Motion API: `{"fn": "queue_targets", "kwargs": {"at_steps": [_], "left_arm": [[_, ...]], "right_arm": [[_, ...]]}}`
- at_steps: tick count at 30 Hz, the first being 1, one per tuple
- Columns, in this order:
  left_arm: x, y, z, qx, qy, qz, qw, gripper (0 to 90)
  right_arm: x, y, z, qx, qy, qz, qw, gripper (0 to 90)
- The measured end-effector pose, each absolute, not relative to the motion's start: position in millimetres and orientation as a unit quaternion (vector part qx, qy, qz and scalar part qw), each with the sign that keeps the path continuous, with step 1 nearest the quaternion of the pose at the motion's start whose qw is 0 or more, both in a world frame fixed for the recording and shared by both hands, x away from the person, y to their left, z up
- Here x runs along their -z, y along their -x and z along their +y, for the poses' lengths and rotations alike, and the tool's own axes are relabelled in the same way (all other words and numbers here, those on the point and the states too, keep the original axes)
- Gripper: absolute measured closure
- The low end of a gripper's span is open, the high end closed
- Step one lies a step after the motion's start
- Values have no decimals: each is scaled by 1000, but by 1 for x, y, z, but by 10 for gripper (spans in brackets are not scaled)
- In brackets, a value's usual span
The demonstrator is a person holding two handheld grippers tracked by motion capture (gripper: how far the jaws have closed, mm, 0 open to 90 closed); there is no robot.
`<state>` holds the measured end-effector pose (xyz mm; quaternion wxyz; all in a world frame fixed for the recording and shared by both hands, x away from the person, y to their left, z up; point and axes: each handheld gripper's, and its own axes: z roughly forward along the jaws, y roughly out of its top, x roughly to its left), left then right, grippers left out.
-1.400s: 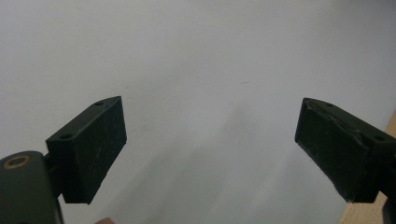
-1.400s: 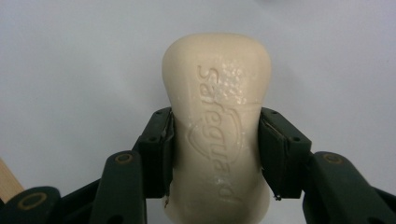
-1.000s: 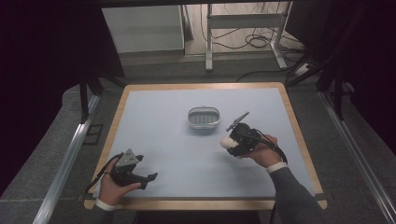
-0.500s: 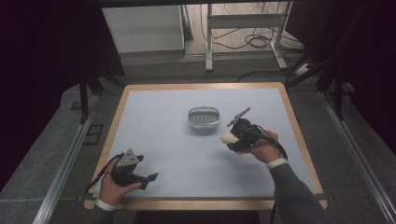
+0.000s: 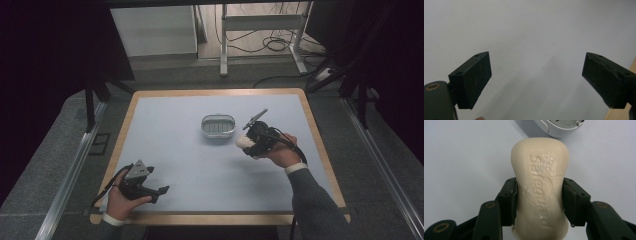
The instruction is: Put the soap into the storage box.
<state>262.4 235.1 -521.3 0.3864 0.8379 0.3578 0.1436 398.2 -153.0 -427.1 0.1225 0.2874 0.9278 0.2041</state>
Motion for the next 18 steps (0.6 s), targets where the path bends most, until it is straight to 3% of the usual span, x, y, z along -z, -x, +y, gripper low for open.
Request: {"fn": "queue_targets", "kwargs": {"at_steps": [18], "left_arm": [[524, -264, 234, -145, -837, 363, 382, 94]], "right_arm": [[414, -420, -145, -211, -270, 931, 128, 495]]}}
